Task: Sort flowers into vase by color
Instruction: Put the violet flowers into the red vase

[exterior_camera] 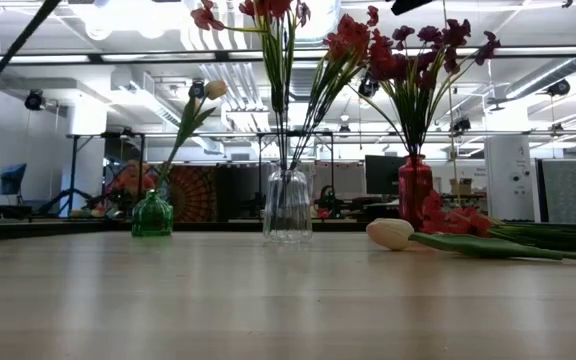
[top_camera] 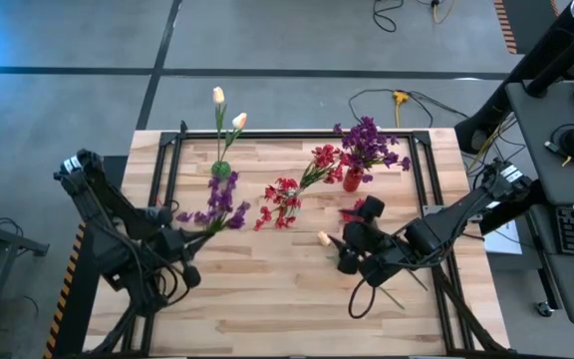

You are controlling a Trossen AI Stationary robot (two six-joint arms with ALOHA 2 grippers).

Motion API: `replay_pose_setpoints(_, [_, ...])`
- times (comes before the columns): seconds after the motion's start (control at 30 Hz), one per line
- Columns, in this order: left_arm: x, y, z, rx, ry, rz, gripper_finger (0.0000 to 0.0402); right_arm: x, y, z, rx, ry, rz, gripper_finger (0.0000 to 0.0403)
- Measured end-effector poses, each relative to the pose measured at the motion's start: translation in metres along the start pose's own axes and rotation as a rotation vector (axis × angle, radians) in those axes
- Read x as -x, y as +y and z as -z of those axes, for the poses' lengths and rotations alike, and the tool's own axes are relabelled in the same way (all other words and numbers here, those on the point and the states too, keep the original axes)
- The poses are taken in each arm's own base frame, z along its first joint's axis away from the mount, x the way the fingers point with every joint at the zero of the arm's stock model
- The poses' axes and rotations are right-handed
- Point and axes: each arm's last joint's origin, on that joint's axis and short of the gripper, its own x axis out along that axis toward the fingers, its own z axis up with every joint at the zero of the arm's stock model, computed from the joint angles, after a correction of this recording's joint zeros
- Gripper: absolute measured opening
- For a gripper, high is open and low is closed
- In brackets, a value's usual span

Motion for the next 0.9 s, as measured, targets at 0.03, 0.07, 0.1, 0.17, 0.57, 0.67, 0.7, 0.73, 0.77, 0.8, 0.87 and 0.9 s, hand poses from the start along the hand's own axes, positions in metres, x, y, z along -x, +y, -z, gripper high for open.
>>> replay_pose_setpoints(0.03, [0.001, -0.003, -0.002, -0.016, -0.027, 0.003, 0.0001, 0.0, 0.001, 0.0, 0.002, 0.014, -0.039, 0.0313])
replay_pose_setpoints(0.07, [0.002, -0.006, -0.004, -0.028, -0.052, 0.007, 0.0001, 0.0, 0.003, -0.001, 0.003, 0.018, -0.071, 0.0313])
replay_pose_setpoints(0.1, [0.003, -0.01, -0.007, -0.043, -0.075, 0.012, 0.0001, 0.0, 0.004, -0.002, 0.007, 0.019, -0.093, 0.0313])
replay_pose_setpoints(0.17, [0.005, -0.018, -0.015, -0.072, -0.099, 0.027, 0.0001, 0.001, 0.006, -0.004, 0.027, 0.01, -0.133, 0.0313])
replay_pose_setpoints(0.57, [0.022, -0.058, -0.076, -0.366, -0.15, 0.093, 0.0001, 0.012, 0.019, -0.023, 0.164, -0.157, -0.366, 0.0313])
replay_pose_setpoints(0.67, [0.022, -0.06, -0.08, -0.439, -0.123, 0.144, 0.0001, 0.017, 0.015, -0.026, 0.167, -0.174, -0.372, 0.0313])
replay_pose_setpoints(0.7, [0.022, -0.062, -0.08, -0.464, -0.112, 0.175, 0.0001, 0.019, 0.013, -0.028, 0.165, -0.177, -0.373, 0.0313])
replay_pose_setpoints(0.73, [0.021, -0.064, -0.081, -0.482, -0.104, 0.208, 0.0001, 0.023, 0.011, -0.029, 0.164, -0.18, -0.377, 0.0313])
replay_pose_setpoints(0.77, [0.02, -0.067, -0.083, -0.499, -0.102, 0.242, 0.0001, 0.026, 0.007, -0.03, 0.165, -0.182, -0.382, 0.0313])
replay_pose_setpoints(0.8, [0.02, -0.069, -0.084, -0.519, -0.107, 0.279, 0.0001, 0.03, 0.004, -0.031, 0.164, -0.187, -0.387, 0.0313])
replay_pose_setpoints(0.87, [0.018, -0.076, -0.087, -0.553, -0.134, 0.358, 0.0001, 0.039, -0.003, -0.033, 0.161, -0.205, -0.401, 0.0313])
replay_pose_setpoints(0.9, [0.016, -0.08, -0.089, -0.567, -0.162, 0.4, 0.0001, 0.043, -0.006, -0.034, 0.161, -0.213, -0.408, 0.0313])
